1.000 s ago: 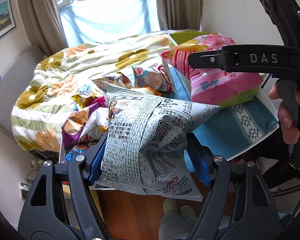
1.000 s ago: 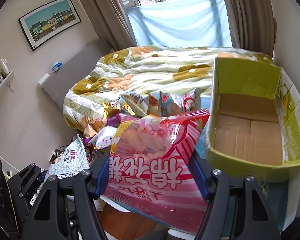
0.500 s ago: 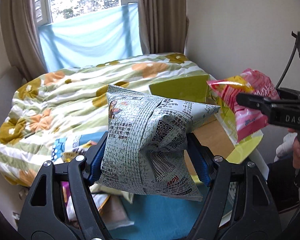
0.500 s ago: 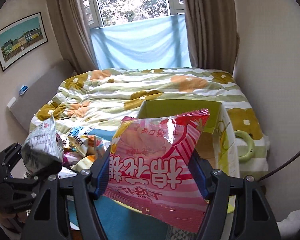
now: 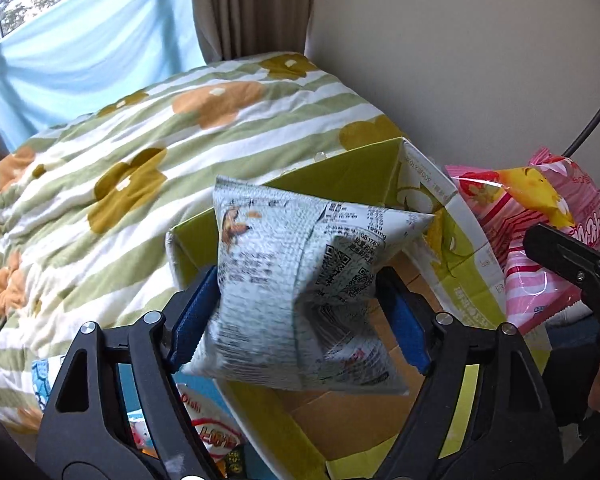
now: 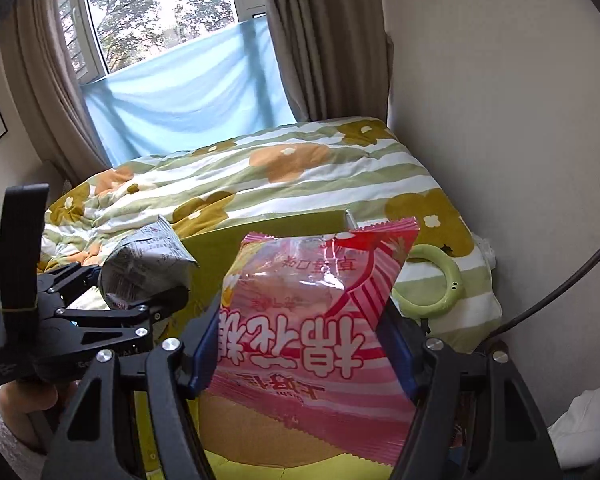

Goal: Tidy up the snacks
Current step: 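Carry both bags into the cardboard box and open both tools to release them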

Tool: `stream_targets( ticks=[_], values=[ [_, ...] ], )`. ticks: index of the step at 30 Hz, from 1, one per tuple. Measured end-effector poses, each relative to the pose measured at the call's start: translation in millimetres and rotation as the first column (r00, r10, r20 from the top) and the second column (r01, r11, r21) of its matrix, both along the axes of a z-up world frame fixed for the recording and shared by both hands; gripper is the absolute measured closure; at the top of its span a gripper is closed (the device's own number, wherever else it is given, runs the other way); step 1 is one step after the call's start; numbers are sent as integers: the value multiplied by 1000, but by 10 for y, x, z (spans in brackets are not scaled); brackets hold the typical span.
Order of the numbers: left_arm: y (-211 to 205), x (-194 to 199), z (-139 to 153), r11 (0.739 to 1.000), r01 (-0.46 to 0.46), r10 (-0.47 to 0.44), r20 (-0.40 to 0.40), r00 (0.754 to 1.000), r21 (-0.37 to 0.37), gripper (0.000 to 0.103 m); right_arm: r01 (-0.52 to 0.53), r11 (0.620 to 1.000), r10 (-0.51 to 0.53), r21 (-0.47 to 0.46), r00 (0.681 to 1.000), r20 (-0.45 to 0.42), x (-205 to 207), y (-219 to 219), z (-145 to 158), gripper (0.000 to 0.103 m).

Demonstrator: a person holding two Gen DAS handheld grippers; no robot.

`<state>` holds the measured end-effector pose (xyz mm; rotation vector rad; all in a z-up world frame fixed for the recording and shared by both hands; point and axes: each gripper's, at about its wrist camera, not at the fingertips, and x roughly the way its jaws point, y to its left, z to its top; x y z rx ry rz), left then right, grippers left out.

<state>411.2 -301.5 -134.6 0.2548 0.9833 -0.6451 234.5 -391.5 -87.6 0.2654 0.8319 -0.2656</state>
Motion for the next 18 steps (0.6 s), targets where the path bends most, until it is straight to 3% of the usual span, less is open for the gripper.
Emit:
stream_targets(
  ticks=[2,10,18],
  values=[
    [-28,76,-60,1000,-2,2,-1,1000,0,1,22,1000,-22,9,1000,-17,46,-57,-52,38],
    [309,61,-190,999,-31,32,-20,999,19,0,42,998,-39,53,998,-56,207,-166,-281,38],
    [641,-7,-86,998,-69,69,-7,998,8,0,-66,997,70,46,993,-96,582,30,-400,36]
  ],
)
